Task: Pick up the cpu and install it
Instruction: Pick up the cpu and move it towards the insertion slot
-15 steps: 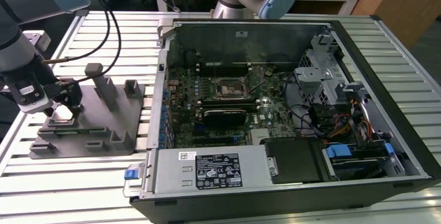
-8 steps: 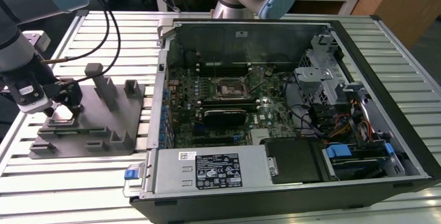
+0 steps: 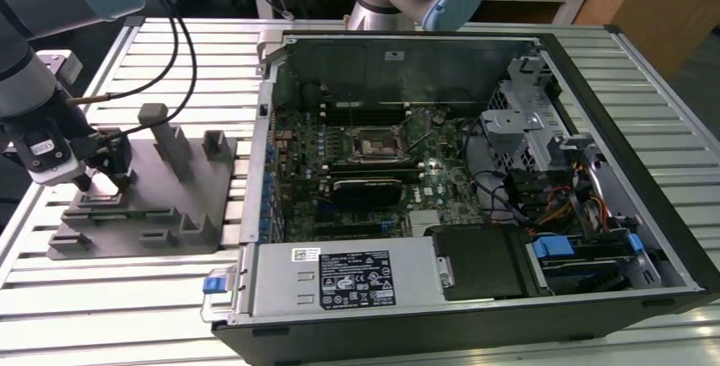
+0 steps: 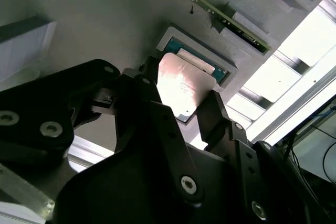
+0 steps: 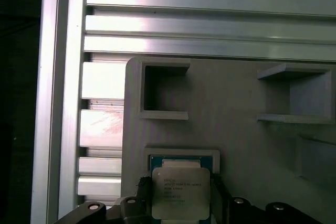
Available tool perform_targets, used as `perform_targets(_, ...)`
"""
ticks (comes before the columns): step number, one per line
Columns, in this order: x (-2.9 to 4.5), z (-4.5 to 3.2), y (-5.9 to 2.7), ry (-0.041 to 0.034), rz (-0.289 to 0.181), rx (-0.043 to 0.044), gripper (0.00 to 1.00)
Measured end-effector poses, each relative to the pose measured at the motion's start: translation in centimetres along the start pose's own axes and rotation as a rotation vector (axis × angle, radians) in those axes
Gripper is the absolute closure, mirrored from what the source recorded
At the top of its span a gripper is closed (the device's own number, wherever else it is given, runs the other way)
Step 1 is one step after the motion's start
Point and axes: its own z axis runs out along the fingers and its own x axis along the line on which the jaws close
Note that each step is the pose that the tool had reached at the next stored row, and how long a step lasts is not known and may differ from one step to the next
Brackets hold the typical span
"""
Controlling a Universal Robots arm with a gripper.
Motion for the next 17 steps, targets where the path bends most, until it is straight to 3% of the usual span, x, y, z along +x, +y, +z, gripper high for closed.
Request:
perform_targets(7,0.00,-0.10,0.00,-0.0004,0.000,-0.0002,0.46)
perform_targets(17,-0.03,-1.23,0.04,-0.0001,0.000,0.0000,0.47)
